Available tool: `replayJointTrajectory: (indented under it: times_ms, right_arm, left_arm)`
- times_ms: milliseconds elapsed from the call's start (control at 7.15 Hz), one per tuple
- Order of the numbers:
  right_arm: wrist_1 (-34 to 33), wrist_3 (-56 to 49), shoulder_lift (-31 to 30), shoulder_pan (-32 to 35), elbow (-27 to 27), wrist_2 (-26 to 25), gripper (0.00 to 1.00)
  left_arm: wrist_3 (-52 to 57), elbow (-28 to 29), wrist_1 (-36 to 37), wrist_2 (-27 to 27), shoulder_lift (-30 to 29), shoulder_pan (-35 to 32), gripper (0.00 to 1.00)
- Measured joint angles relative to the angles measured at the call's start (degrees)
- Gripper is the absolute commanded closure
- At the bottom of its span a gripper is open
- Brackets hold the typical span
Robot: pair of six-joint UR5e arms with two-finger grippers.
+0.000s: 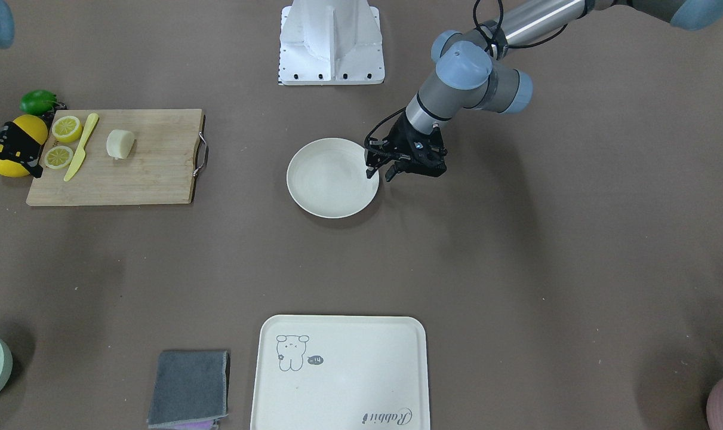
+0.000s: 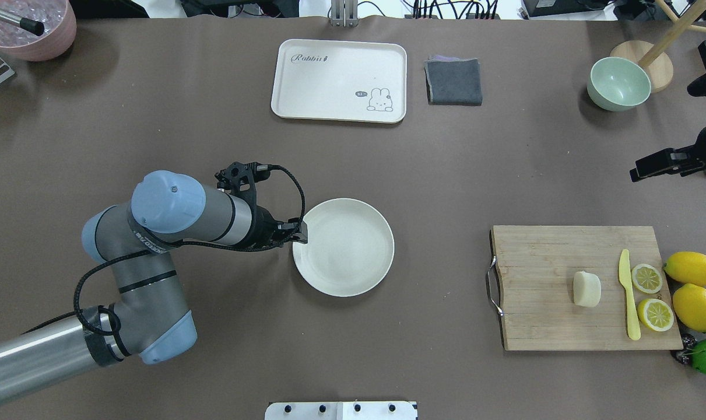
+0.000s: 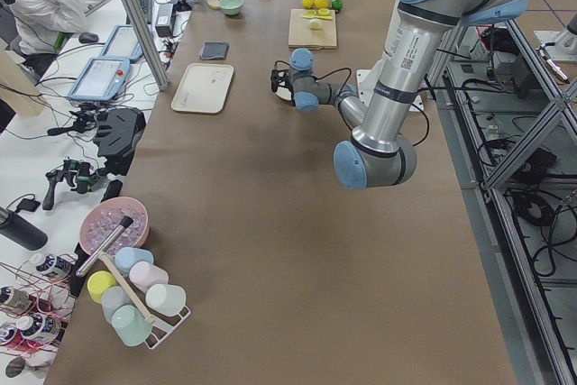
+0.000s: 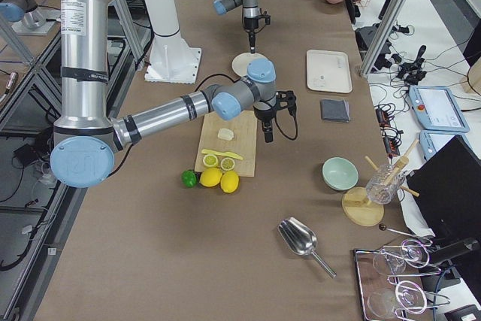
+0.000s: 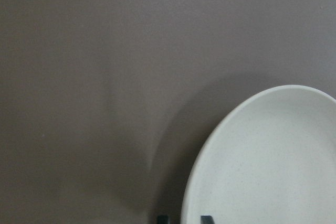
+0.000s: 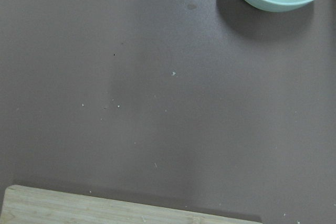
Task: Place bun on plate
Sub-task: 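Push the white plate with the left gripper toward the table center, then withdraw the left gripper while moving the right gripper over the bun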
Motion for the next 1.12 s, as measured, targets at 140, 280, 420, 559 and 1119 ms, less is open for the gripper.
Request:
replayJointTrajectory:
  times_ms: [140, 280, 420, 559, 1119]
  right_arm:
    - [0.0, 3.0, 0.6, -0.6, 0.4, -0.1, 0.0]
    - [0.0, 7.0, 1.0, -2.5, 1.4, -1.0, 0.0]
    - [-0.1, 11.5, 1.2, -5.5, 3.0, -2.7, 0.0]
    - [-0.1, 15.8, 1.1, -8.9, 4.6, -4.6, 0.0]
    - [9.3, 25.9, -7.4, -21.2, 6.6, -11.7, 0.0]
  left_arm:
    - [0.5, -1.5, 1.4, -3.8, 0.5, -3.5, 0.03]
    - [3.0, -3.1, 4.1, -9.1, 1.3, -8.5, 0.03]
    - [8.3, -4.9, 7.3, -13.8, 3.0, -13.6, 0.03]
    - [15.0, -6.7, 10.8, -17.6, 5.7, -18.5, 0.03]
    - [48.7, -9.0, 23.2, -24.8, 17.8, -35.8, 0.03]
